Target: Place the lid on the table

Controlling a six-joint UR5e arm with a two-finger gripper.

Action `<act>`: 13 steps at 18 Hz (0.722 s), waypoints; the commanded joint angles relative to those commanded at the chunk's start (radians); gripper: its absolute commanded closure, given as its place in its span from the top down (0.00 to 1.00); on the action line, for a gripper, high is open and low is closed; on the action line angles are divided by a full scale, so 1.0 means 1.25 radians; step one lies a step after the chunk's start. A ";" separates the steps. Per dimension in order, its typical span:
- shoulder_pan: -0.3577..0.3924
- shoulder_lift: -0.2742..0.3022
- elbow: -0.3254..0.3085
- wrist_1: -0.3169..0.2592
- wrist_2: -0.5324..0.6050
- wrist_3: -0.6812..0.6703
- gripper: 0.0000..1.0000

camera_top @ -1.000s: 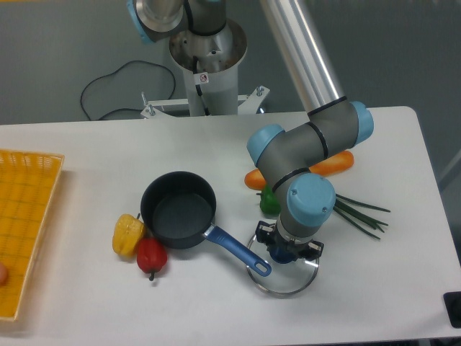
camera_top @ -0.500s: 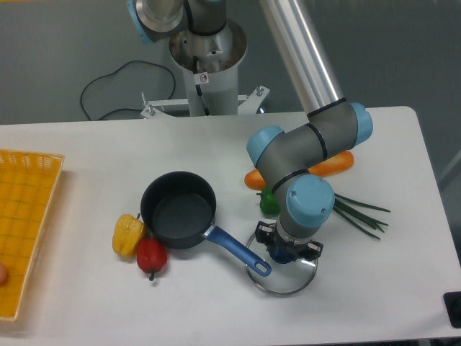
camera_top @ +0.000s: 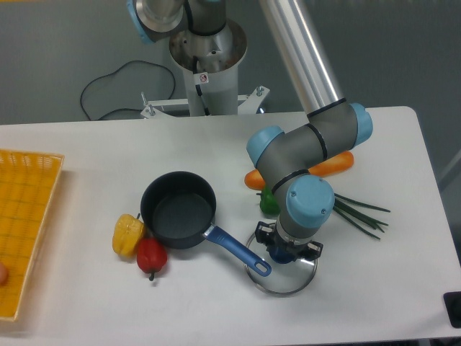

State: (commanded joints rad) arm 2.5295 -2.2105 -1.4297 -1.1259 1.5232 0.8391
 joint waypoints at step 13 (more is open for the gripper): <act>-0.005 -0.005 -0.001 0.012 0.001 0.000 0.72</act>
State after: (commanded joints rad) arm 2.5234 -2.2166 -1.4312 -1.1106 1.5248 0.8391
